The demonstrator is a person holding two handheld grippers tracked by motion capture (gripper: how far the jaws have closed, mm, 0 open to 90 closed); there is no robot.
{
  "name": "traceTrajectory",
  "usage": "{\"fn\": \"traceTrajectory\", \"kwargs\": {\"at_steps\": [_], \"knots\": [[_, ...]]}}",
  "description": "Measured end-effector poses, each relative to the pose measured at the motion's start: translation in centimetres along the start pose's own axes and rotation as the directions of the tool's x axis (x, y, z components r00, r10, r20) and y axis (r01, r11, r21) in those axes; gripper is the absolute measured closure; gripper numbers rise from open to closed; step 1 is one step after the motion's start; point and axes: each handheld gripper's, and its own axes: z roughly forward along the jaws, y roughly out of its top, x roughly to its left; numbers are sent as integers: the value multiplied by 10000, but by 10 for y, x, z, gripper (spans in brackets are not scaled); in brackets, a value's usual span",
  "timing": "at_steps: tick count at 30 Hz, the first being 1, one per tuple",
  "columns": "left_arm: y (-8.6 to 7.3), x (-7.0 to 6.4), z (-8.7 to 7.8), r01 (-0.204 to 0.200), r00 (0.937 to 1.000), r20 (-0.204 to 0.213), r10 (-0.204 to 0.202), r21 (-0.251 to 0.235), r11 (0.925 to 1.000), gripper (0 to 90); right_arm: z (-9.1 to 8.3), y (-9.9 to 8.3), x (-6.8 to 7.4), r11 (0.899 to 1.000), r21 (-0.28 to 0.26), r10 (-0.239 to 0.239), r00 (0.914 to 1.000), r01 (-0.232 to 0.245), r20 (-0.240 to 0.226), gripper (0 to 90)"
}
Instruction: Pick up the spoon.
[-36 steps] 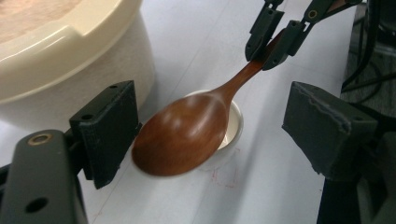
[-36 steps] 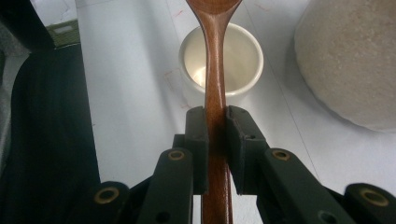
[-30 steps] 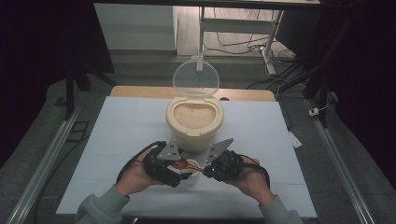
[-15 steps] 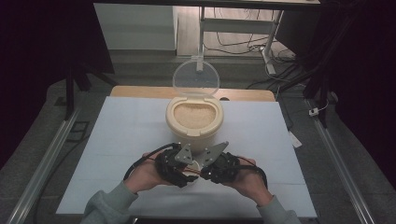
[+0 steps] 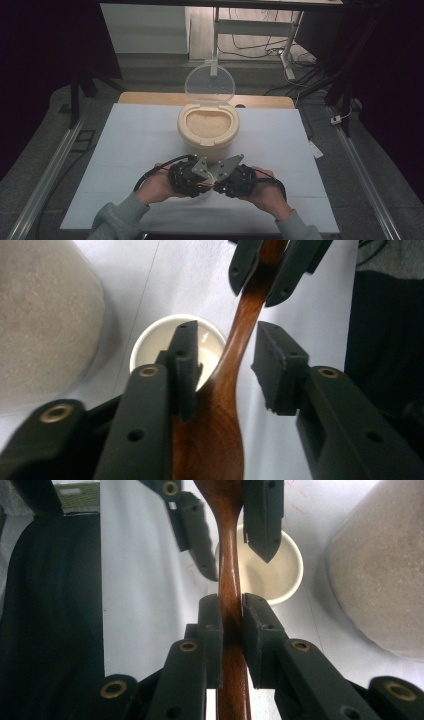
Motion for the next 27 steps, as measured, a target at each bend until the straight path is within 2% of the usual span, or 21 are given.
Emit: {"fn": "traceTrajectory", "kwargs": {"at_steps": [2, 4, 5, 6, 7, 12, 14, 15, 16, 19, 20, 21, 24, 25, 26, 27], "knots": [[0, 0, 1, -149, 9999, 35, 148, 97, 9998, 659, 0, 0, 0, 10000, -9, -94, 10000, 94, 10, 787], [-1, -1, 3, -47, 9999, 149, 46, 18, 10000, 692, -1, 1, 2, 9992, 17, -401, 9992, 401, 21, 787], [-1, -1, 3, -139, 9996, 263, 136, 91, 9999, 692, -1, 1, 2, 9992, 17, -401, 9992, 401, 21, 787], [-1, -2, 4, -271, 9984, 499, 262, 188, 9995, 715, -1, 0, 3, 9974, 93, -712, 9975, 711, 10, 787], [-1, -2, 4, -271, 9984, 499, 262, 188, 9995, 726, -1, 0, 3, 9974, 93, -712, 9975, 711, 10, 787], [-2, -6, 9, -295, 9959, 864, 277, 203, 9994, 772, 1, 0, 8, 9915, 164, -1287, 9912, 1292, -298, 785], [-2, -6, 10, -430, 9943, 984, 403, 254, 9988, 779, 3, 0, 9, 9924, 92, -1226, 9921, 1229, -271, 784], [-2, -6, 10, -626, 9929, 1034, 582, 396, 9973, 787, 2, 0, 8, 9897, 292, -1390, 9894, 1403, -427, 782], [-2, -6, 10, -626, 9929, 1034, 582, 396, 9973, 789, 2, 0, 8, 9897, 292, -1390, 9894, 1403, -427, 782], [-2, -6, 10, -416, 9952, 897, 394, 220, 9989, 792, 3, -3, 4, 9922, -96, -1249, 9915, 1246, -359, 768], [-2, -6, 10, -416, 9952, 897, 394, 220, 9989, 793, 2, -3, 4, 9957, -278, -896, 9956, 888, -286, 764], [-2, -4, 8, -542, 9945, 913, 512, 304, 9981, 794, 0, -4, 1, 9958, -379, -839, 9962, 829, -238, 758], [-4, -2, 5, -371, 9970, 678, 366, 50, 9993, 794, -6, -7, -4, 9950, -1001, 42, 9999, -27, 138, 658], [-4, -2, 5, -371, 9970, 678, 366, 50, 9993, 795, -6, -7, -4, 9950, -1001, 42, 9999, -27, 138, 658], [-5, 0, 2, -285, 9983, 501, 290, -108, 9995, 795, -11, -10, -6, 9859, -1582, 630, 9970, -552, 450, 606], [-5, 0, 1, -251, 9988, 420, 259, -199, 9995, 795, -14, -12, -8, 9778, -1921, 959, 9939, -839, 542, 583]]}}
